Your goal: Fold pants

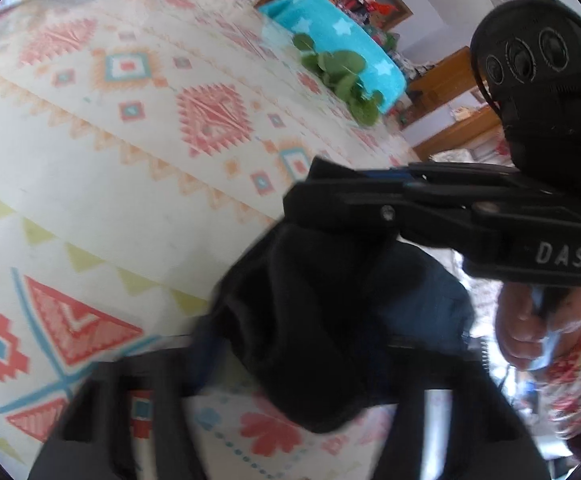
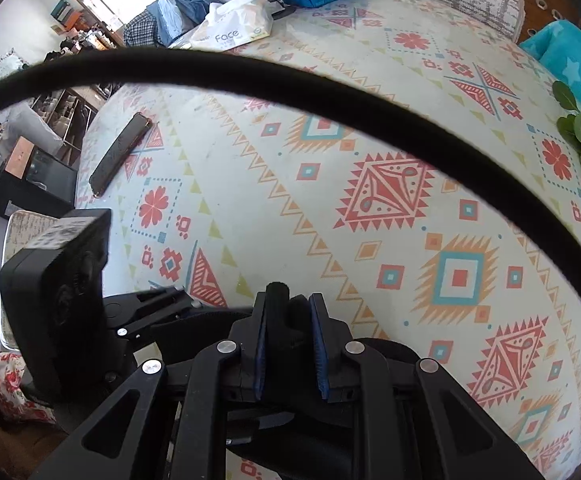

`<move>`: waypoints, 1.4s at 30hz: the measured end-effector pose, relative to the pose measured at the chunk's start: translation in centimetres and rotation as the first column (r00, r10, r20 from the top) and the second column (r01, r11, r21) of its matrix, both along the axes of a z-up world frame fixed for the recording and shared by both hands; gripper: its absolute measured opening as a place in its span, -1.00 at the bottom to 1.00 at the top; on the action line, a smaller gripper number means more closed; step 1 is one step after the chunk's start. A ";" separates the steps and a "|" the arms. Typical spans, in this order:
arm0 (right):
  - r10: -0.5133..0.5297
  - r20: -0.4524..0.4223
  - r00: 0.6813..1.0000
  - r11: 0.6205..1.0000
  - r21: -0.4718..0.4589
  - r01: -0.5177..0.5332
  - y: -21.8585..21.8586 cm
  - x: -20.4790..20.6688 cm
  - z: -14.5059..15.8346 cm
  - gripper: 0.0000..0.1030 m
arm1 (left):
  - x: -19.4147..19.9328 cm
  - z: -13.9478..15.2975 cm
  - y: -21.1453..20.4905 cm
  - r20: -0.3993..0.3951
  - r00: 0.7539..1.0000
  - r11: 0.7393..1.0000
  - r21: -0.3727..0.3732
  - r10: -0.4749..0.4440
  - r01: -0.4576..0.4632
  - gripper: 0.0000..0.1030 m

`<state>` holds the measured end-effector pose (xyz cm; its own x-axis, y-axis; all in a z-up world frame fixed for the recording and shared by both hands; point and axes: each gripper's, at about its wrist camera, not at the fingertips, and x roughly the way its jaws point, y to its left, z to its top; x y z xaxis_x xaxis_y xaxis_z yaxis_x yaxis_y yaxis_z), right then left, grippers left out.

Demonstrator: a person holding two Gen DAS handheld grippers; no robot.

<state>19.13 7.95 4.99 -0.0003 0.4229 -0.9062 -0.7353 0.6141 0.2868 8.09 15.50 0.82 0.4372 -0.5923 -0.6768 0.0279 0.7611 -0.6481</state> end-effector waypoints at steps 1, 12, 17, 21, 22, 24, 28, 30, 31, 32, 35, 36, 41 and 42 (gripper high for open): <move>-0.008 0.000 1.000 1.000 0.006 0.008 -0.5 0.0 0.1 -0.60 | -0.1 0.4 -0.3 0.007 1.000 1.000 0.006 -0.007 0.007 -0.29; -0.111 0.039 0.993 0.992 0.066 0.109 -9.9 -0.1 2.2 -0.60 | -1.1 4.6 -9.2 0.077 0.996 0.999 0.026 -0.042 0.040 -0.39; -0.194 0.052 0.980 0.980 0.054 0.191 -16.9 0.0 1.3 -0.60 | -0.5 4.2 -15.7 0.069 0.995 0.996 0.049 -0.071 0.068 -0.29; -0.266 0.043 0.963 0.964 0.033 0.264 -22.4 0.2 -0.7 -0.44 | -0.8 3.5 -20.6 0.057 0.992 0.990 0.090 -0.111 0.106 0.04; -0.297 0.044 0.954 0.955 0.023 0.296 -24.0 0.3 -1.2 -0.44 | -1.0 3.4 -21.4 0.055 0.991 0.989 0.092 -0.123 0.118 0.10; -0.363 0.021 0.932 0.932 0.038 0.362 -27.2 0.7 -1.7 -0.21 | -1.4 3.5 -23.2 0.057 0.988 0.984 0.114 -0.147 0.140 0.16; -0.483 0.032 0.875 0.875 0.067 0.480 -32.6 0.9 -1.4 0.09 | -2.3 4.1 -24.3 0.052 0.981 0.978 0.107 -0.188 0.182 0.27; -0.528 0.049 0.848 0.849 0.069 0.525 -34.3 0.6 -0.9 0.09 | -3.2 4.7 -24.3 0.054 0.975 0.971 0.124 -0.214 0.206 0.28; -0.542 0.061 0.838 0.840 0.072 0.538 -34.8 0.2 -0.4 0.10 | -3.7 4.9 -24.1 0.055 0.973 0.967 0.135 -0.224 0.215 0.28; -0.549 0.074 0.832 0.835 0.076 0.544 -35.1 -0.3 0.1 0.09 | -4.3 5.2 -23.9 0.054 0.971 0.963 0.148 -0.234 0.224 0.28; -0.549 0.121 0.827 0.836 0.094 0.541 -34.4 -2.1 1.8 0.09 | -5.7 5.7 -22.4 0.045 0.972 0.955 0.202 -0.231 0.218 0.28; -0.549 0.119 0.827 0.835 0.116 0.538 -33.9 -2.6 2.4 0.09 | -5.9 5.8 -21.6 0.040 0.975 0.954 0.222 -0.217 0.203 0.28; -0.503 -0.041 0.863 0.813 0.315 0.489 -29.6 -4.9 3.7 0.09 | -5.1 5.0 -17.3 -0.009 0.994 0.967 0.232 -0.109 0.108 0.28; -0.490 -0.073 0.868 0.810 0.331 0.485 -28.6 -5.1 3.3 0.09 | -4.9 4.8 -16.4 -0.019 0.996 0.968 0.232 -0.089 0.091 0.28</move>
<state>14.06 -20.70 8.33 0.2981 0.6348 -0.7128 -0.3701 0.7652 0.5267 3.18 -0.93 5.61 0.3832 -0.4547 -0.8040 0.0985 0.8856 -0.4539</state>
